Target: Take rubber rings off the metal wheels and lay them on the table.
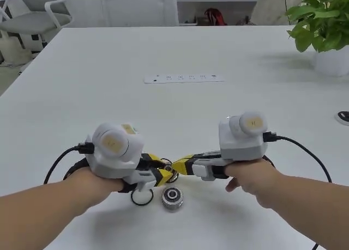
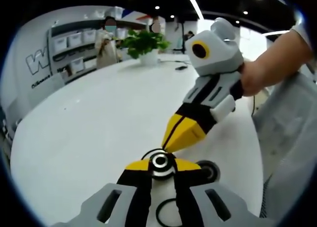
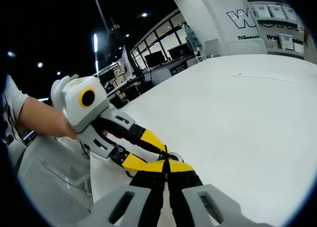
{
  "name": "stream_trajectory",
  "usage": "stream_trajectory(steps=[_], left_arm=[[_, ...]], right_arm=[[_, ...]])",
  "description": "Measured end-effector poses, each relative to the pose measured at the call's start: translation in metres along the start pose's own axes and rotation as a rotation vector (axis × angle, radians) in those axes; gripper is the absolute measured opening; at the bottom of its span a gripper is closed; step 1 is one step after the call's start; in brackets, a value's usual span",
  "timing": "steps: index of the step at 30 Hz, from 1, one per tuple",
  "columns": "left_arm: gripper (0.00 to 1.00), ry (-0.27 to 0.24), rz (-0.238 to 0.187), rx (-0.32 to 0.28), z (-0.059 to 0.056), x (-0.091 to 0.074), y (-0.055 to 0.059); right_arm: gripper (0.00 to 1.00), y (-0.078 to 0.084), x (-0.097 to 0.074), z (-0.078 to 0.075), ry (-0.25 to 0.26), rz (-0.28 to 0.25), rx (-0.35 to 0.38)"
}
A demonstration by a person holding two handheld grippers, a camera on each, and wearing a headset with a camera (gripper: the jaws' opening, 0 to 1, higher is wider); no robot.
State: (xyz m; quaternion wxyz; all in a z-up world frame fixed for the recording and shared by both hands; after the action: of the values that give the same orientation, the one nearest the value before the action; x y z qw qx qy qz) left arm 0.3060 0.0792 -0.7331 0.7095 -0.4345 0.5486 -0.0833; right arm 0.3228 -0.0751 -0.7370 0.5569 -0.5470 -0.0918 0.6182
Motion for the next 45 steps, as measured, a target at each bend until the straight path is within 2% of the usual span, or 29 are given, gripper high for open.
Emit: stream_trajectory(steps=[11,18,25,45], left_arm=[[0.29,0.041,-0.053,0.015,-0.002,-0.014,0.000],[0.33,0.043,-0.094,0.014,-0.003,-0.027,-0.003],[0.40,0.065,-0.133,0.009,-0.006,-0.040,-0.001],[0.55,0.057,-0.188,0.005,-0.006,-0.074,0.006]], right_arm=[[0.00,-0.004,-0.004,0.001,-0.012,-0.025,0.023],[0.00,-0.006,-0.004,0.002,-0.027,-0.041,0.035],[0.00,-0.013,-0.007,0.008,-0.052,-0.078,0.048],[0.00,-0.023,-0.012,0.018,-0.101,-0.119,0.062]])
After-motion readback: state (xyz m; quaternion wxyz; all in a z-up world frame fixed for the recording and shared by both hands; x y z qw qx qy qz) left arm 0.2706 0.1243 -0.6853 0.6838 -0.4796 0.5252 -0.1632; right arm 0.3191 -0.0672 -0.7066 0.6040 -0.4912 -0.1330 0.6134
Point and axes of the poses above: the centre of the closed fingertips' face, and the gripper's own axes: x roughly forward along the fingers, z roughly to its left, y roughly out of its underside, the point moved 10 cm from there along -x, roughly backward along the fingers, and after that the axes turned 11 degrees about z, right-handed, at the moved point
